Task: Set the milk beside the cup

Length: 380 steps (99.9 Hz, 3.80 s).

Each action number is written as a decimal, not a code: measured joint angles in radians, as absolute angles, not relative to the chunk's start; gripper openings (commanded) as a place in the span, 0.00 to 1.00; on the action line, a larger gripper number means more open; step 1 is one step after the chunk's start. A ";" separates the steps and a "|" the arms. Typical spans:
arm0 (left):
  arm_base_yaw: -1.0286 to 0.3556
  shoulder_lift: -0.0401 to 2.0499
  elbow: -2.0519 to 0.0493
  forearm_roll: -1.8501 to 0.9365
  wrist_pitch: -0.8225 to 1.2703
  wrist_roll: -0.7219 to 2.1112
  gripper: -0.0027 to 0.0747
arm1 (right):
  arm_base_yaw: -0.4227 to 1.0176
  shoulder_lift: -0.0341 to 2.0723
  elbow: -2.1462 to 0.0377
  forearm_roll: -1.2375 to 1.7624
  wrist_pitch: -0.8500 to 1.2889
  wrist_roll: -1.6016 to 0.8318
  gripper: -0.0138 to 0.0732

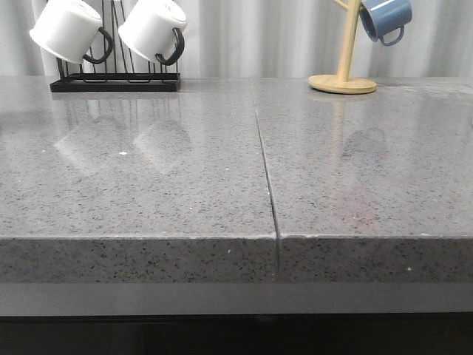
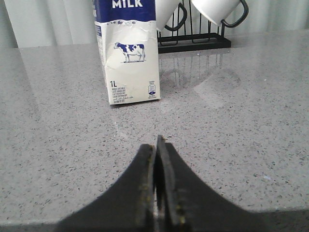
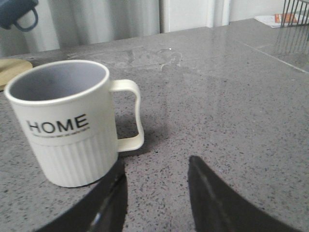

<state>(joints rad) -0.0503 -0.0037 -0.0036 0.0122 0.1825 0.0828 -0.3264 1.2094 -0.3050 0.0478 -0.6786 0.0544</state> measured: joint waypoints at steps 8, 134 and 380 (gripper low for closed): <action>-0.050 -0.004 -0.004 0.012 0.182 0.083 0.01 | -0.328 1.286 -0.317 0.048 -0.741 0.054 0.53; -0.050 -0.004 -0.004 0.012 0.182 0.083 0.01 | -0.328 1.709 -0.675 -0.037 -0.756 0.054 0.08; -0.050 -0.004 -0.004 0.012 0.182 0.083 0.01 | 0.334 1.295 -0.607 -0.088 -0.293 0.054 0.09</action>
